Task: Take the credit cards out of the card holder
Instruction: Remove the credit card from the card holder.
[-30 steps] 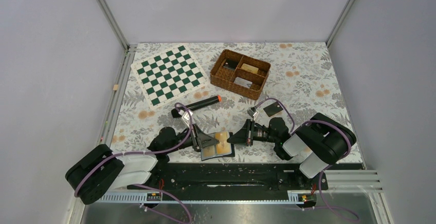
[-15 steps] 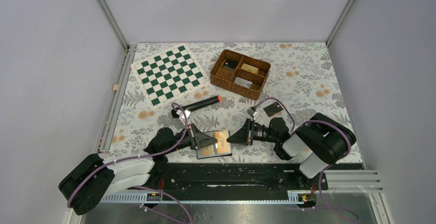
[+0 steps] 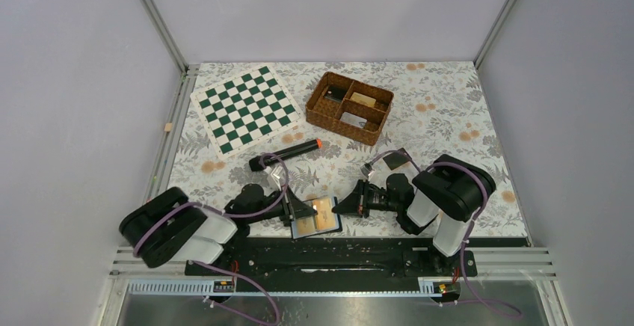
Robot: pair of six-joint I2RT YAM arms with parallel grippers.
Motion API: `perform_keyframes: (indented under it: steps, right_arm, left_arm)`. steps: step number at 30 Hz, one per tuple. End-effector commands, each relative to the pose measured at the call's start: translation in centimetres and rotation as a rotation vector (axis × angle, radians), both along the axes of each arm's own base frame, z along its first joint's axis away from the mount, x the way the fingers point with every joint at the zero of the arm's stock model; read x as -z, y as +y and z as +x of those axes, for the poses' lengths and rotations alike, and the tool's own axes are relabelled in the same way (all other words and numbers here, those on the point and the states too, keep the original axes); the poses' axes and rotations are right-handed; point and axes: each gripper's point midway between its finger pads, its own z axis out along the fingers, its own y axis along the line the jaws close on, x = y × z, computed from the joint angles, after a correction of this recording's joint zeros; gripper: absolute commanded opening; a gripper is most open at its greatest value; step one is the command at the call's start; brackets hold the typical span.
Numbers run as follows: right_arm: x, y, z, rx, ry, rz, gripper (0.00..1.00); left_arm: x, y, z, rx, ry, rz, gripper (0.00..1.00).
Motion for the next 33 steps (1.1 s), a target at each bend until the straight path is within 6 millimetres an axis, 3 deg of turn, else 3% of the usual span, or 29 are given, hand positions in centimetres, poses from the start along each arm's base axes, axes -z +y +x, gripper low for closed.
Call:
perform_keyframes:
  steps: [1, 6, 9, 12, 33]
  right_arm:
    - [1.0, -0.4, 0.7, 0.033, -0.023, -0.023, 0.0]
    - [1.4, -0.9, 0.8, 0.043, -0.032, -0.036, 0.01]
    - [2.1, -1.4, 1.1, 0.06, -0.019, -0.055, 0.08]
    - [2.7, -1.5, 1.0, 0.053, -0.009, -0.069, 0.0]
    - [3.9, -2.4, 1.3, 0.101, 0.027, -0.105, 0.0]
  left_arm:
    - [-0.9, 0.1, -0.6, 0.024, -0.035, -0.076, 0.0]
    - [0.2, 0.1, -0.5, 0.019, -0.011, -0.06, 0.0]
    - [0.6, 0.1, -0.6, 0.025, 0.005, -0.062, 0.0]
    - [1.2, 0.3, -0.6, 0.02, 0.013, -0.044, 0.0]
    - [2.1, 1.6, -0.7, -0.011, 0.044, -0.016, 0.0]
